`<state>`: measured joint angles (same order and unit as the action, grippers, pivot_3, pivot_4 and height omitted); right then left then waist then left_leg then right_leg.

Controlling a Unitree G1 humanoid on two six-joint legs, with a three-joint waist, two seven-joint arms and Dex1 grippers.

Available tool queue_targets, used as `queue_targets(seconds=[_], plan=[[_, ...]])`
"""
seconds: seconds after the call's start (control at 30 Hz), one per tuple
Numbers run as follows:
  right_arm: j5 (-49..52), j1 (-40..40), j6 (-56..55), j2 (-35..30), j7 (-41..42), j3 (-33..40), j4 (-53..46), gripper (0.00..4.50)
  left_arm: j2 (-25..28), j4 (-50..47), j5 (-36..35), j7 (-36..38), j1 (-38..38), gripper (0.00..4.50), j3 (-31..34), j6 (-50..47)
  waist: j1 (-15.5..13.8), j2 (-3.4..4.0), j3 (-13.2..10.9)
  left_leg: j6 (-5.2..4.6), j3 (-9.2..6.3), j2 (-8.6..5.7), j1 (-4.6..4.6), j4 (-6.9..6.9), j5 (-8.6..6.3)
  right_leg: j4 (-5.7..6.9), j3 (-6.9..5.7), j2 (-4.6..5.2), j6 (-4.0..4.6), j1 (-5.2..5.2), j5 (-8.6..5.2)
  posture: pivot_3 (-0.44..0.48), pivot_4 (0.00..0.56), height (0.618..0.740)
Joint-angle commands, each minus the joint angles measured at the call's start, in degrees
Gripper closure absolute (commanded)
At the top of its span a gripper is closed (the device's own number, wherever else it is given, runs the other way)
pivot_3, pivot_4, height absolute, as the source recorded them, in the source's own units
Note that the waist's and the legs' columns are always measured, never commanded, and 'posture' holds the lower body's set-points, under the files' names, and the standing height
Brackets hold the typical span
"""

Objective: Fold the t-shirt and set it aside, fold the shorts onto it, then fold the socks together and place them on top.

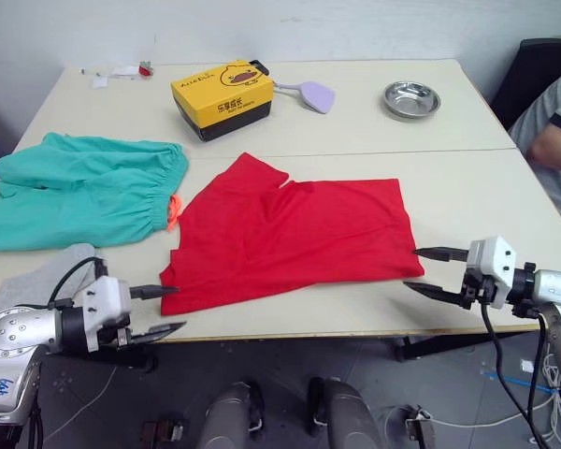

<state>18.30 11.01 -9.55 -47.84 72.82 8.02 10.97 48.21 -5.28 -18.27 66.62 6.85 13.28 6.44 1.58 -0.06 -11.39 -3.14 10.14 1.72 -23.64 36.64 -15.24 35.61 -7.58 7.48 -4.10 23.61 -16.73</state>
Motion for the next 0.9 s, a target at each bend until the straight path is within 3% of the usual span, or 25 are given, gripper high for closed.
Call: queue_targets(seconds=[0.03,0.2,0.3,0.4,0.53,0.57,0.63,0.9], plan=[[-5.17,2.52,-4.3,0.42,-1.93,-2.57,4.39,1.42,-1.08,3.52,4.7,-4.18,-2.4,1.63,-1.34,3.21,0.0,-0.01,0.0,0.06,0.0,-0.01,0.03,-0.12,0.04,-0.04,-0.01,0.0,0.02,0.01,-0.01,0.0,0.15,0.74],[-11.34,6.83,-8.77,0.9,-4.77,-6.3,11.54,1.42,-0.74,7.06,7.87,-6.07,-4.84,1.63,-3.57,3.64,0.21,0.0,0.0,0.48,0.03,-0.01,0.06,-0.31,0.3,0.0,-0.06,-0.03,0.08,0.09,-0.05,0.0,0.15,0.74],[-12.88,9.07,-10.01,1.25,-7.13,-6.72,14.74,1.99,-0.2,7.91,8.27,-5.43,-5.36,1.63,-4.47,3.38,0.22,-0.01,0.0,0.46,0.07,-0.01,0.26,-0.3,0.3,0.0,-0.06,-0.04,0.07,-0.13,-0.04,0.0,0.15,0.74],[-13.62,10.31,-11.01,0.57,-7.49,-7.36,16.93,2.95,0.5,8.73,9.12,-5.03,-5.9,2.23,-5.36,4.0,0.19,-0.02,0.01,0.18,0.07,-0.01,0.38,-0.29,0.15,0.02,-0.03,-0.02,0.04,-0.2,-0.02,0.0,0.15,0.74],[-12.25,9.45,-11.4,-0.6,-5.42,-7.38,16.6,4.34,1.5,9.76,8.66,-3.98,-6.13,3.49,-5.98,3.92,0.16,-0.02,0.01,0.21,0.06,0.0,0.41,-0.31,0.17,0.08,-0.01,-0.02,0.06,-0.19,0.0,0.0,0.15,0.74],[-11.78,8.95,-11.16,-0.86,-4.7,-7.29,16.04,4.5,1.75,9.96,8.43,-3.55,-6.1,3.85,-6.04,3.87,0.14,-0.02,0.01,0.23,0.06,0.0,0.41,-0.31,0.18,0.1,0.0,-0.02,0.06,-0.18,-0.01,0.0,0.15,0.74],[-10.08,6.81,-9.44,-1.88,-2.41,-7.21,13.23,4.5,2.31,10.34,7.67,-2.46,-5.87,4.46,-5.84,3.64,-0.01,-0.02,0.02,0.25,0.06,0.0,0.41,-0.32,0.2,0.13,-0.01,-0.02,0.08,-0.17,-0.02,0.0,0.15,0.74],[-3.7,-8.99,1.76,-7.9,1.03,-4.84,-4.43,4.5,5.35,12.38,4.06,2.75,-3.47,4.46,-3.18,6.28,0.0,-0.03,0.03,0.33,0.05,0.01,0.41,-0.53,0.25,0.04,-0.06,-0.03,0.15,-0.14,-0.09,0.0,0.15,0.74]])
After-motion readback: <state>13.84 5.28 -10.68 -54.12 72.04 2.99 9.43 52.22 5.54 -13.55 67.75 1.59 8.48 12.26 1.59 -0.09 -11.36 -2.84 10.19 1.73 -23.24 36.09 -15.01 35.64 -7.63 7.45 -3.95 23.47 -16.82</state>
